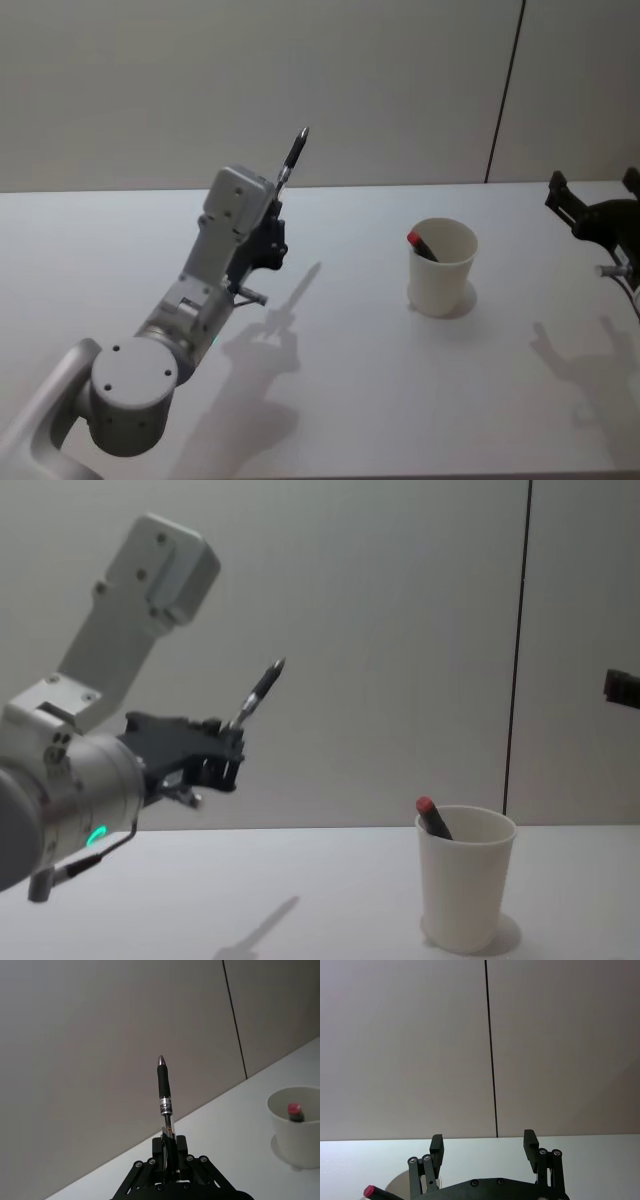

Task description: Place the pen into the pen holder.

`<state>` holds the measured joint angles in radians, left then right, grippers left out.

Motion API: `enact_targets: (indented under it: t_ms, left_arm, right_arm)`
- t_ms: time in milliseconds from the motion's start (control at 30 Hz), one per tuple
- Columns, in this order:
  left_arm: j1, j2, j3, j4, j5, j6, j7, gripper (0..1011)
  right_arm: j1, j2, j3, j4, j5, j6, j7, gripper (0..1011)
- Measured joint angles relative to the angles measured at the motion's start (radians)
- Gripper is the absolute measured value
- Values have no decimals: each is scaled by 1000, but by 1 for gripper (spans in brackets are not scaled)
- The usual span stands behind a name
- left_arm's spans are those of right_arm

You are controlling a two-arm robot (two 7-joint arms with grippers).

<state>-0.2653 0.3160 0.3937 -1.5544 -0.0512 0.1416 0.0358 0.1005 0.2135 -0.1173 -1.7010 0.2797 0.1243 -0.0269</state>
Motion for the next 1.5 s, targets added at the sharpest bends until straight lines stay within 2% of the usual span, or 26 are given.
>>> enact_targets:
  t_ms: [300,333,533,667,833,1067,1200,1233,1500]
  left_arm:
    - [-4,9,-13,15,-39,-184,-95,169]
    - [-4,9,-13,15,-39,-184,-95,169]
    - [-18,8,-20,42,-78,-306,-187,170]
    - [-27,6,-22,58,-96,-350,-229,170]
    - [-46,-1,-25,89,-133,-428,-317,170]
    - [-76,-14,-26,137,-181,-504,-433,170]
    - [-100,-25,-25,173,-215,-548,-522,169]
    - [-100,-25,-25,173,-215,-548,-522,169]
    - [-151,-50,-20,248,-275,-606,-679,169]
  right_arm:
    - [0,0,0,0,0,0,0,1001]
    - [0,0,0,0,0,0,0,1001]
    - [0,0,0,0,0,0,0,1001]
    - [0,0,0,0,0,0,0,1001]
    - [0,0,0,0,0,0,0,1001]
    - [0,0,0,0,0,0,0,1001]
    - [0,0,0,0,0,0,0,1001]
    - [0,0,0,0,0,0,0,1001]
    - [0,0,0,0,0,0,2,1001]
